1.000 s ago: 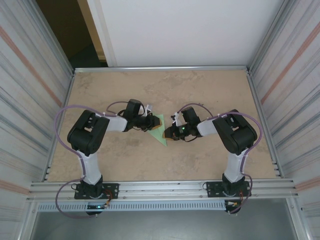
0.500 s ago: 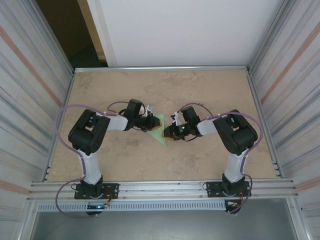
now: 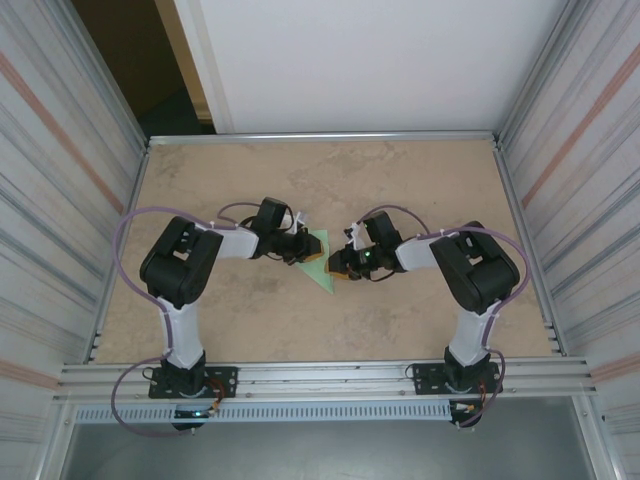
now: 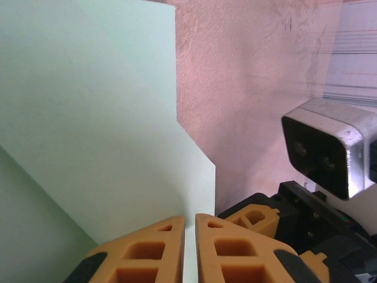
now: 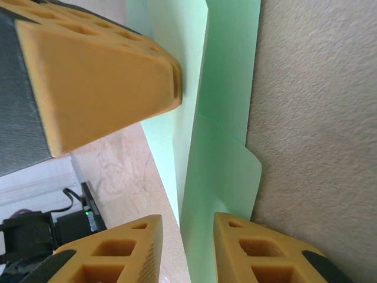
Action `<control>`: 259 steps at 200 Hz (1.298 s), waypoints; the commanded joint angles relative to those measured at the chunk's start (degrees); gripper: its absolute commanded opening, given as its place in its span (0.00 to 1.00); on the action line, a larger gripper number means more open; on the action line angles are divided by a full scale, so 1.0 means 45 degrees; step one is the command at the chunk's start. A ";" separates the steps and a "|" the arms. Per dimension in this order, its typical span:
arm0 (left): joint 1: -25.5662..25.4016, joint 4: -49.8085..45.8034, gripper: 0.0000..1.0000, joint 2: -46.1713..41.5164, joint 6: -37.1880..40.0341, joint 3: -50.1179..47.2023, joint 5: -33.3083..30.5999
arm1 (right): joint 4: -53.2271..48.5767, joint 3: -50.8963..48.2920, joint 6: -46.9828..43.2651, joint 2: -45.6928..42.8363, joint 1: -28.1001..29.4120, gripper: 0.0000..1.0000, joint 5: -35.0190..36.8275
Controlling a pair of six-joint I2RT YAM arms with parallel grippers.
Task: Fold a paper plane with a square sheet of paper (pick it up from the middle)
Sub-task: Fourth fold the wing at the center of the table.
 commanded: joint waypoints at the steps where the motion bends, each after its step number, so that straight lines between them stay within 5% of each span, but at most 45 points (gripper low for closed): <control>1: -0.0076 -0.0345 0.13 0.0087 0.0281 0.0249 -0.0029 | -0.0467 -0.0143 0.0475 -0.0996 -0.0129 0.31 0.0638; 79: -0.0073 -0.0308 0.12 -0.0130 0.0215 0.0201 -0.0065 | -0.3166 0.1079 -0.0542 -0.0954 0.0644 0.30 0.2994; 259: -0.0086 -0.0015 0.11 -0.0294 -0.0097 -0.0063 0.0035 | -0.2430 0.2365 -0.1127 0.0962 0.1139 0.20 0.2548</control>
